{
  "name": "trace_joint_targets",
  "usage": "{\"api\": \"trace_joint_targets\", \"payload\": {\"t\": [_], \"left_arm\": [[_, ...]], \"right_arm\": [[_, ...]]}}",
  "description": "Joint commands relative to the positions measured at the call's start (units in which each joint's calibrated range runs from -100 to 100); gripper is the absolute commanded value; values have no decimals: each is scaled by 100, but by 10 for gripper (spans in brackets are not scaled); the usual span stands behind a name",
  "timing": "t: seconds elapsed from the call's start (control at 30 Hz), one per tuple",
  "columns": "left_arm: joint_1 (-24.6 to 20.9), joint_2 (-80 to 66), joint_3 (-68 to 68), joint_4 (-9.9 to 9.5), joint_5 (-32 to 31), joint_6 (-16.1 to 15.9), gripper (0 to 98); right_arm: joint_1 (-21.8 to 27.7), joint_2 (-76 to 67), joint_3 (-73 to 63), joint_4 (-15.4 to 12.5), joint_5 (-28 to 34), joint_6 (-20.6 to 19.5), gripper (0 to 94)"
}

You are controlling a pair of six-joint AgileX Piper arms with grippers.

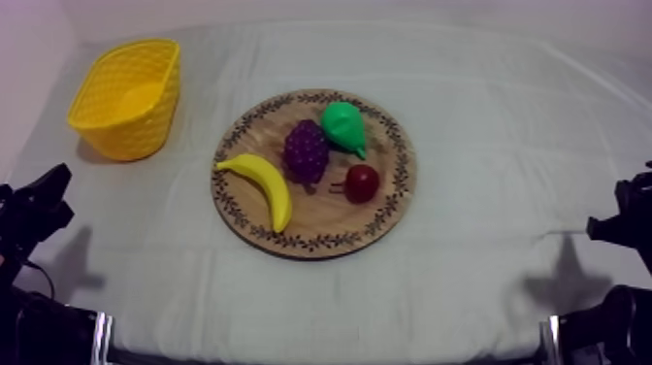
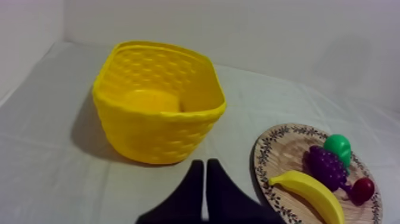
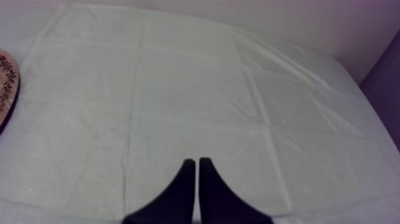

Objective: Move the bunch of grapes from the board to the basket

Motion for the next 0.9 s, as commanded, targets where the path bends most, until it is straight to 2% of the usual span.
{"api": "trace_joint_targets", "payload": {"t": [0.0,0.33,0.67,0.77,0.87], "left_arm": [[0,0,1,0,5,5,0],[35,0,1,0,5,-12,0],[987,0,1,0,5,30,0],[1095,156,-83,-16,242,218,1],[1221,755,-133,-96,136,527,0]], "right_arm": [[0,-2,-5,-1,-3,0,3],[0,-2,-5,-1,-3,0,3],[0,-2,-5,-1,-3,-1,3],[0,-2,-5,-1,-3,-1,3],[0,-2,-5,-1,-3,-2,3]]}}
